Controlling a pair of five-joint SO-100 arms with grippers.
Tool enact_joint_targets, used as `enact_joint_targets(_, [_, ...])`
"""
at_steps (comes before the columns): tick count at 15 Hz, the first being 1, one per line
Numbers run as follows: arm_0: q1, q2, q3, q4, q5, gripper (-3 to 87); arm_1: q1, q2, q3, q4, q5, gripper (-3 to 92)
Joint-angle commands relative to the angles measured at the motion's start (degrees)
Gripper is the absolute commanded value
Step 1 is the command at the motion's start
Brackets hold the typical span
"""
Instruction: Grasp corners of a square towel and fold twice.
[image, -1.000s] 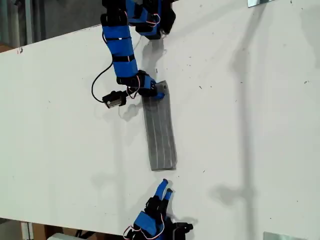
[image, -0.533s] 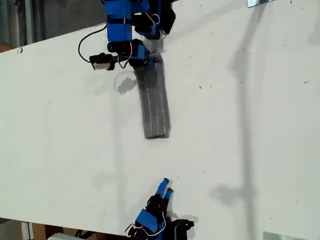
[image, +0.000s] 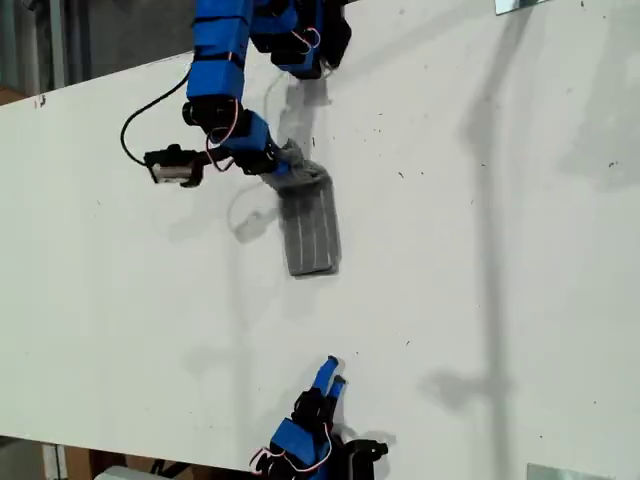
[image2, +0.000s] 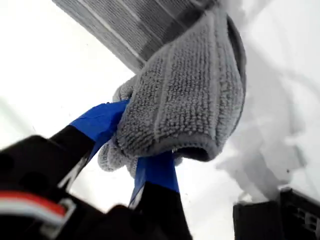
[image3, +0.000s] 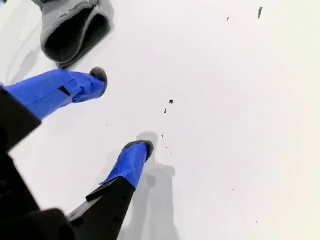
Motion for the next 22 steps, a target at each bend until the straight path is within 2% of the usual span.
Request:
enact_joint_targets(1, [-1.23, 0.26, -0.53, -0.97, 0.70, 24.1, -0.79, -15.56, -24.26, 0.88, -6.50, -0.1])
enact_joint_targets(3, [-1.58, 0.26, -0.62, -1.05, 1.14, 24.1, -1.49, -27.25, -35.42, -0.26, -11.51, -0.1])
enact_joint_targets(6, [-2.02, 0.26, -0.62, -1.14, 1.67, 24.1, -2.72, -34.45, -37.71, -7.12, -17.67, -0.1])
enact_joint_targets(10, [-2.81, 0.26, -0.35, -2.20, 2.37, 24.1, -4.75, -35.95, -38.50, -9.76, -19.69, 0.9])
enact_joint_targets(12, [-3.08, 0.26, -0.18, -2.64, 2.72, 24.1, -4.48, -31.73, -38.76, -10.28, -21.01, 37.7])
enact_joint_targets(16, [-3.34, 0.26, -0.18, -2.72, 3.25, 24.1, -0.70, -14.33, -35.24, -5.71, -22.41, 41.4])
enact_joint_targets(17, [-3.34, 0.26, -0.35, -2.72, 3.43, 24.1, 0.35, -6.50, -27.69, -5.71, -20.92, 41.4])
enact_joint_targets(19, [-3.34, 0.26, -0.53, -2.55, 3.96, 24.1, -2.55, 9.05, -1.41, -10.90, -13.01, 41.4])
enact_joint_targets(21, [-3.78, 0.26, -0.53, -1.67, 4.22, 24.1, -9.84, 17.58, 22.24, -16.08, 1.41, 41.6])
enact_joint_targets(22, [-3.78, 0.26, -0.62, -0.88, 3.87, 24.1, -12.74, 19.25, 31.11, -14.77, 13.27, 40.7])
